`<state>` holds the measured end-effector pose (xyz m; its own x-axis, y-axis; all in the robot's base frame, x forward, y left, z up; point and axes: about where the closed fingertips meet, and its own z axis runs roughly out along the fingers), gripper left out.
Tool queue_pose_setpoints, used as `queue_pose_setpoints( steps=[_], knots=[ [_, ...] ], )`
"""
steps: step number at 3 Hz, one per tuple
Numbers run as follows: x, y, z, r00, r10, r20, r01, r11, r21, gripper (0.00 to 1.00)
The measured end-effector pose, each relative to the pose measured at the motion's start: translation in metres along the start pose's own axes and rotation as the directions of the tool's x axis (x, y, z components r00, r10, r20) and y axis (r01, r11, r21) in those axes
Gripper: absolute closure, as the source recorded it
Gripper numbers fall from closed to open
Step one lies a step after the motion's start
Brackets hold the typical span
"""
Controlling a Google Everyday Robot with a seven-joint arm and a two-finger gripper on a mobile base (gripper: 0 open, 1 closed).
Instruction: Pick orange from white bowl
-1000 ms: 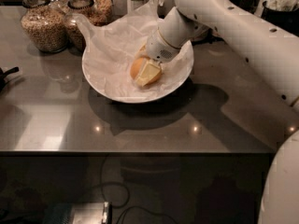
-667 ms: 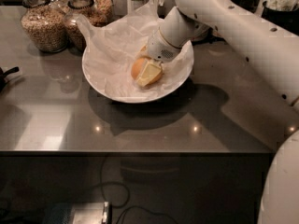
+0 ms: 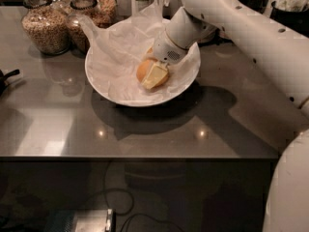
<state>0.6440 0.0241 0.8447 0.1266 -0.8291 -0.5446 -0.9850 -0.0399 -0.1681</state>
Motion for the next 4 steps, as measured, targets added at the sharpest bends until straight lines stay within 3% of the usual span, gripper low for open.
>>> queue_pose_setpoints(
  steps=[1,2,3,4],
  knots=[
    [-0.014,0.010,-0.032,0.997,-0.009,0.083,0.003,0.9969,0.078,1.00],
    [-0.038,0.017,-0.098,0.977,-0.078,0.200,0.035,0.9769,0.211,1.00],
    [-0.071,0.038,-0.159,0.941,-0.188,0.280,0.105,0.9519,0.288,1.00],
    [-0.107,0.081,-0.205,0.909,-0.317,0.271,0.225,0.9200,0.321,1.00]
  ],
)
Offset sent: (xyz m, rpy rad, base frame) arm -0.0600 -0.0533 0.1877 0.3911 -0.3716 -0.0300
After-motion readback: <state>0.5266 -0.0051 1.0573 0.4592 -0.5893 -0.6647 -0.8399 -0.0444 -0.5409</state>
